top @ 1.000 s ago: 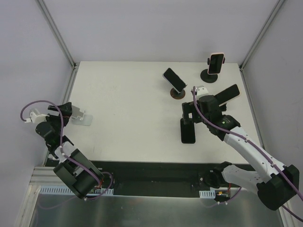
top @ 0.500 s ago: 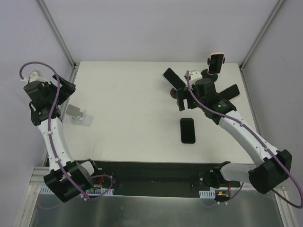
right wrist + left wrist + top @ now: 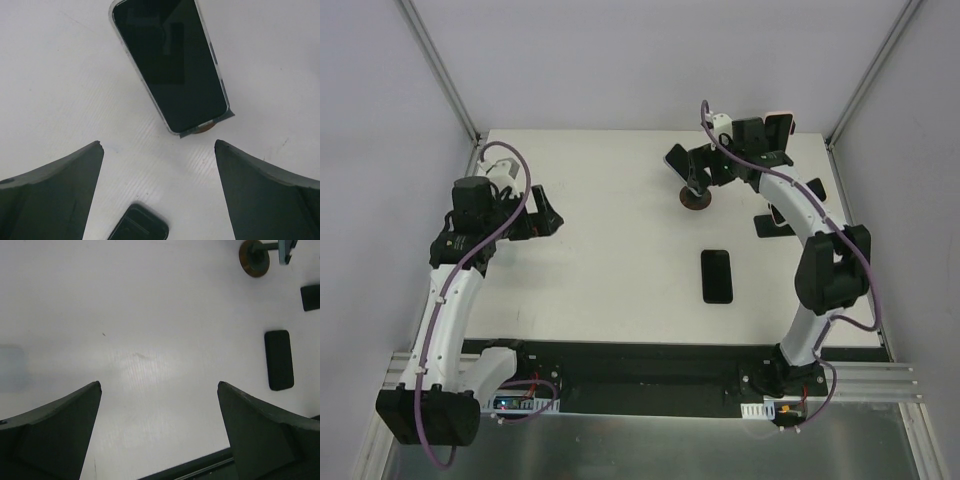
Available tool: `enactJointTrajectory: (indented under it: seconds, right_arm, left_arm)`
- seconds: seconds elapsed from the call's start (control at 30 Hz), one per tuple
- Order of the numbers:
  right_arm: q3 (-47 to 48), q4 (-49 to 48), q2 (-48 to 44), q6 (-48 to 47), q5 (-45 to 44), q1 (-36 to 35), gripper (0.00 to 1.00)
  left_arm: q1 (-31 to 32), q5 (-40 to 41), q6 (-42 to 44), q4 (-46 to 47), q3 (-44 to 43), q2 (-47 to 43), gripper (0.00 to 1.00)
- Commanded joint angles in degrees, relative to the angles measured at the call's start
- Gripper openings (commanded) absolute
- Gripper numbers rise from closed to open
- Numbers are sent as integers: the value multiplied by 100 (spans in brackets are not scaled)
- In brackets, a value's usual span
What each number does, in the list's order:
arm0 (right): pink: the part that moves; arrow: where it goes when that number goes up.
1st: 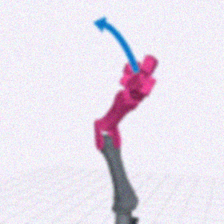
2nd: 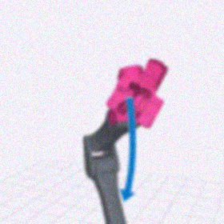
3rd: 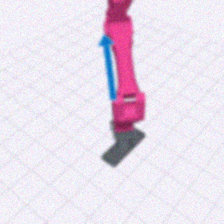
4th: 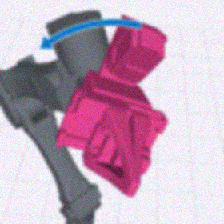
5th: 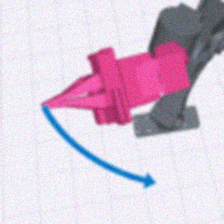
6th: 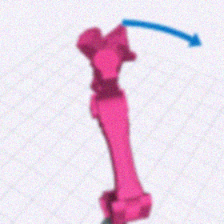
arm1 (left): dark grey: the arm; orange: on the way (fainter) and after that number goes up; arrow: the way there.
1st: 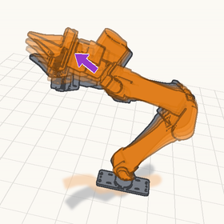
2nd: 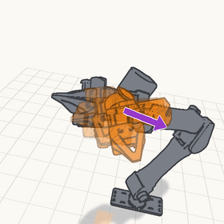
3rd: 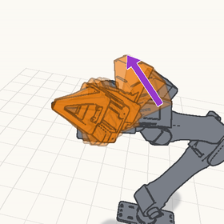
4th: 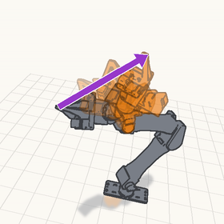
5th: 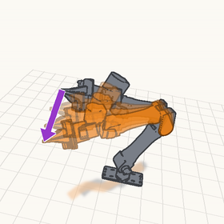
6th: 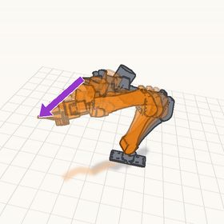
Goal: Remove the phone from the phone stand
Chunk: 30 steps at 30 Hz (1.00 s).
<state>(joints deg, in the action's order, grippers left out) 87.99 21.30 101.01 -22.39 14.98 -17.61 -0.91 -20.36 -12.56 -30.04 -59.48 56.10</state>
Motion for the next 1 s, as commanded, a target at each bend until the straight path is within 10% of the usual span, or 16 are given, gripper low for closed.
enactJointTrajectory:
  seconds: [0.0,0.97]
  right_arm:
    - [823,-126,559,-423,796,161,96]
    - [2250,-73,2335,-1004,1261,91,96]
  left_arm:
    - [319,-117,26,24,489,-423,99]
    - [785,-135,-748,403,1088,-591,99]
